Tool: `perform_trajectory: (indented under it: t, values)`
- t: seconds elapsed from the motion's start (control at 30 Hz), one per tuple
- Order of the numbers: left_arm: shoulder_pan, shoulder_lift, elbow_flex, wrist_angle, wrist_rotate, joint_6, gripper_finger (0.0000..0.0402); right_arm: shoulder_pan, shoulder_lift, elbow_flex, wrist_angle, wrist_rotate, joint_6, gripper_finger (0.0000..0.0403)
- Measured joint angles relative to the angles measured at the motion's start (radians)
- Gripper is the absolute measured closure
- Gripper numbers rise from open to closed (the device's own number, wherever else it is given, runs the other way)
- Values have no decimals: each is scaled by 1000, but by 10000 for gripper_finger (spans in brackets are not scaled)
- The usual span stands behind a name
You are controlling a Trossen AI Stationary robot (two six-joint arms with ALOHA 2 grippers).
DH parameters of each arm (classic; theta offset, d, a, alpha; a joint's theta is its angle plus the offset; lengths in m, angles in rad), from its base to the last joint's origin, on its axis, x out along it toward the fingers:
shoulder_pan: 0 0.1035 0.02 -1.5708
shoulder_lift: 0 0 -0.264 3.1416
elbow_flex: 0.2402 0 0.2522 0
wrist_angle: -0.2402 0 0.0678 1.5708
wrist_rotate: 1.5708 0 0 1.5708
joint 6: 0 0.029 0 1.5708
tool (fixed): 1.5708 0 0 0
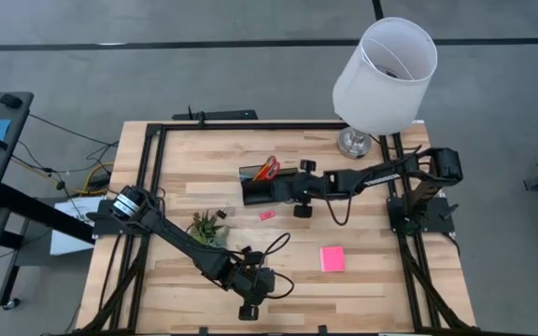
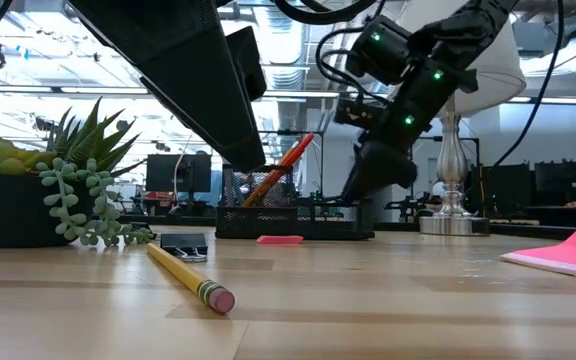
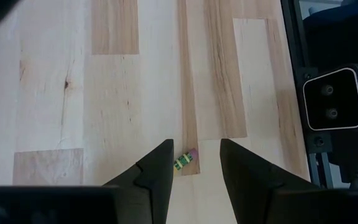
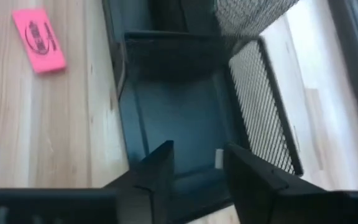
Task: Pick and place office supplies into organizer
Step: Put the yellow pencil into the top left compartment of the black desk organizer
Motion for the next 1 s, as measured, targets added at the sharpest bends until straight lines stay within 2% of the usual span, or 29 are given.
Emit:
perform_trajectory:
  t: [0.23,0.4,0.77,1.0]
  values:
    - [0,0,0,0,0,0,278,31,0,1,-16,0,-29,205]
    - [0,0,0,0,0,-12,278,48,0,1,-2,2,-50,177]
    - [-1,0,0,-1,0,-33,278,81,0,0,-118,-1,-17,179]
    - [0,0,0,1,0,-33,278,86,5,0,-115,-1,8,179]
